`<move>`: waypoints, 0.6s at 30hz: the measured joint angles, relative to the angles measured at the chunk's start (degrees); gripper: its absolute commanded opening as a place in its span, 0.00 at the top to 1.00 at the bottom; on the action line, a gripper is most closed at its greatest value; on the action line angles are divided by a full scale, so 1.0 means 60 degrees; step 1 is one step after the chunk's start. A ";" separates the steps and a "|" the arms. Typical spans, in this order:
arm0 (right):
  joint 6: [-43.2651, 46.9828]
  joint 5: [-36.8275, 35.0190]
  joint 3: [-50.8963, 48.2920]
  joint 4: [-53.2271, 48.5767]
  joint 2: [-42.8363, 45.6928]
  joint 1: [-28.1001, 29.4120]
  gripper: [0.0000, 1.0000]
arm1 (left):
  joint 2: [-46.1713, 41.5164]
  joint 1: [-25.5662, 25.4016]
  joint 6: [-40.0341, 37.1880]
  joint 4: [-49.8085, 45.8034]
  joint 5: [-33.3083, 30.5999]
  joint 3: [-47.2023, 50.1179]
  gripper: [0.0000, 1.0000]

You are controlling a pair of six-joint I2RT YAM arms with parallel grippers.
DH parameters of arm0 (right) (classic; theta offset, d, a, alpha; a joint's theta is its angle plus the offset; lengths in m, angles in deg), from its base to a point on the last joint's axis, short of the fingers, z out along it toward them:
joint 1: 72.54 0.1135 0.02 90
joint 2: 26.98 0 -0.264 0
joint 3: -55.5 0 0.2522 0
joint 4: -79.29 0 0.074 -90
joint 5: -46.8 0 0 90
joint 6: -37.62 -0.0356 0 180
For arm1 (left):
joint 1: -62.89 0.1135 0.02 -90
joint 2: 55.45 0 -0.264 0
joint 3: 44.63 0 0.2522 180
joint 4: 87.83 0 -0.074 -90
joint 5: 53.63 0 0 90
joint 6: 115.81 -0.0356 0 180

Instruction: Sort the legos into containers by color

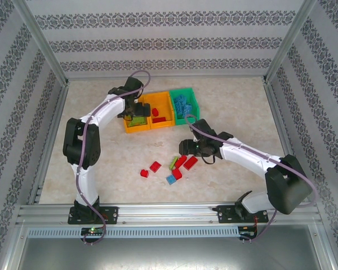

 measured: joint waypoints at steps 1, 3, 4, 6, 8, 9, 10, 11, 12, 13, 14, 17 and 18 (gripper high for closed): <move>0.0004 -0.0058 0.0007 -0.0124 0.0000 0.0087 0.30 | -0.0087 0.0000 0.0007 0.0062 0.0036 0.0142 0.01; -0.0007 -0.0211 0.0007 -0.0357 0.0000 0.0171 0.31 | -0.0288 0.0000 0.0044 0.0160 0.0146 0.0390 0.00; -0.0022 -0.0342 0.0004 -0.0499 0.0000 0.0171 0.32 | -0.0437 0.0000 0.0066 0.0219 0.0200 0.0576 0.00; -0.0109 -0.0579 -0.0069 -0.0667 0.0047 0.0160 0.32 | -0.0783 0.0000 0.0117 0.0317 0.0324 0.0973 0.01; -0.0299 -0.0699 -0.0364 -0.0710 0.0266 0.0117 0.32 | -0.1213 -0.0007 0.0160 0.0452 0.0393 0.1432 0.00; -0.0386 -0.0736 -0.0517 -0.0729 0.0390 0.0102 0.32 | -0.1417 -0.0007 0.0182 0.0499 0.0430 0.1625 0.00; -0.0535 -0.0754 -0.0692 -0.0750 0.0539 0.0098 0.32 | -0.1625 -0.0011 0.0193 0.0576 0.0477 0.1825 0.00; -0.0663 -0.0758 -0.0838 -0.0780 0.0659 0.0076 0.33 | -0.1818 -0.0018 0.0200 0.0670 0.0554 0.2011 0.00; -0.0805 -0.0758 -0.0958 -0.0772 0.0750 0.0062 0.33 | -0.1982 -0.0022 0.0215 0.0761 0.0627 0.2160 0.00; -0.0911 -0.0747 -0.1056 -0.0765 0.0816 0.0055 0.33 | -0.2167 -0.0036 0.0222 0.0885 0.0696 0.2353 0.00; -0.1024 -0.0747 -0.1137 -0.0743 0.0863 0.0058 0.33 | -0.2324 -0.0066 0.0222 0.0969 0.0776 0.2532 0.00; -0.1089 -0.0747 -0.1213 -0.0725 0.0925 0.0080 0.33 | -0.2648 -0.0193 0.0222 0.1177 0.0929 0.3016 0.00; -0.1086 -0.0765 -0.1213 -0.0707 0.0936 0.0109 0.33 | -0.2718 -0.0248 0.0222 0.1180 0.0943 0.3151 0.00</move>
